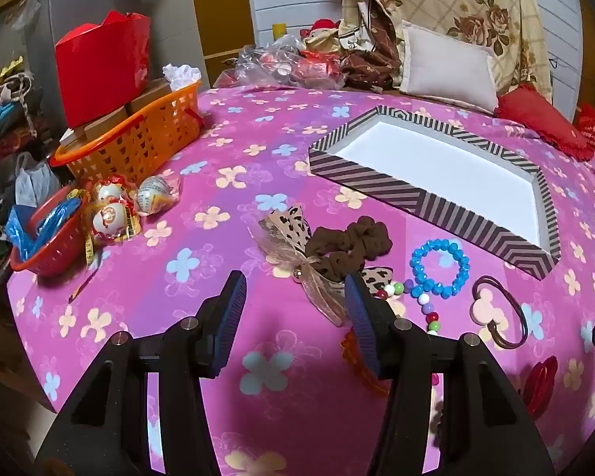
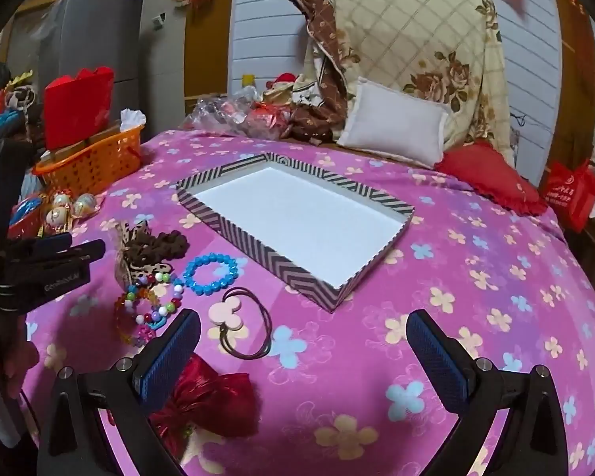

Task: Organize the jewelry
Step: 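Move both tools toward the hair accessories beside the striped tray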

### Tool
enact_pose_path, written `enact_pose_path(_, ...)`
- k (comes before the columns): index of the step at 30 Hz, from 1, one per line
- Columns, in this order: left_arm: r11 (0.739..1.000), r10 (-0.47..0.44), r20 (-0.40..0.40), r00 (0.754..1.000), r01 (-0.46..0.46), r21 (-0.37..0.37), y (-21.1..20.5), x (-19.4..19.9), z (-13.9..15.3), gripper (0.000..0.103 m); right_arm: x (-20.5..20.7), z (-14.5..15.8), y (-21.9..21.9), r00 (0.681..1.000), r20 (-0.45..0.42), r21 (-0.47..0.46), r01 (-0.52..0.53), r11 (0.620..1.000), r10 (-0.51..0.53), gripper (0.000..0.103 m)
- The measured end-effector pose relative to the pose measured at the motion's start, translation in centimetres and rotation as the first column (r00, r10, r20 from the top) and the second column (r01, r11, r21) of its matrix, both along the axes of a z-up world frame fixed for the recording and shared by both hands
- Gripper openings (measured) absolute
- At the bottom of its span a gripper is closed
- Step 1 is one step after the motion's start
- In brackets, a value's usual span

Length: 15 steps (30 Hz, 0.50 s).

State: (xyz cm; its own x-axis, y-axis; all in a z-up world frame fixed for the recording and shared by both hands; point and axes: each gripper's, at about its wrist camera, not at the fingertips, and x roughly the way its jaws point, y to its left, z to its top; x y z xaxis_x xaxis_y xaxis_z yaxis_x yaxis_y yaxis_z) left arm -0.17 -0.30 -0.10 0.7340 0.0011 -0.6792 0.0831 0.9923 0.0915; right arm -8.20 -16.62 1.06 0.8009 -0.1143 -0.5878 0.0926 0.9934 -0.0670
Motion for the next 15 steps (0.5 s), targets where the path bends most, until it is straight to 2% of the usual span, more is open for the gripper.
enact_pose_path(7, 1.000, -0.013, -0.015, 1.000, 0.013, -0.014, -0.1, -0.2, -0.1, 0.051, -0.1, 0.1, 0.6, 0.999, -0.024, 0.020, -0.038, 0.999, 0.038, 0.103)
enact_pose_path(9, 1.000, -0.015, -0.019, 1.000, 0.015, -0.012, -0.5, -0.6, -0.1, 0.056, 0.0, 0.0, 0.8, 0.998, -0.033, 0.026, -0.049, 0.998, 0.050, 0.103)
enact_pose_path(10, 1.000, -0.014, -0.023, 1.000, 0.013, -0.016, -0.1, -0.3, -0.3, 0.063, 0.0, -0.1, 0.9, 0.998, -0.037, 0.030, -0.054, 0.998, 0.055, 0.103)
enact_pose_path(15, 1.000, -0.013, -0.001, 1.000, 0.013, -0.008, 0.1, -0.6, -0.2, 0.064, -0.3, -0.2, 1.1, 0.997, -0.047, 0.031, -0.055, 0.998, 0.056, 0.103)
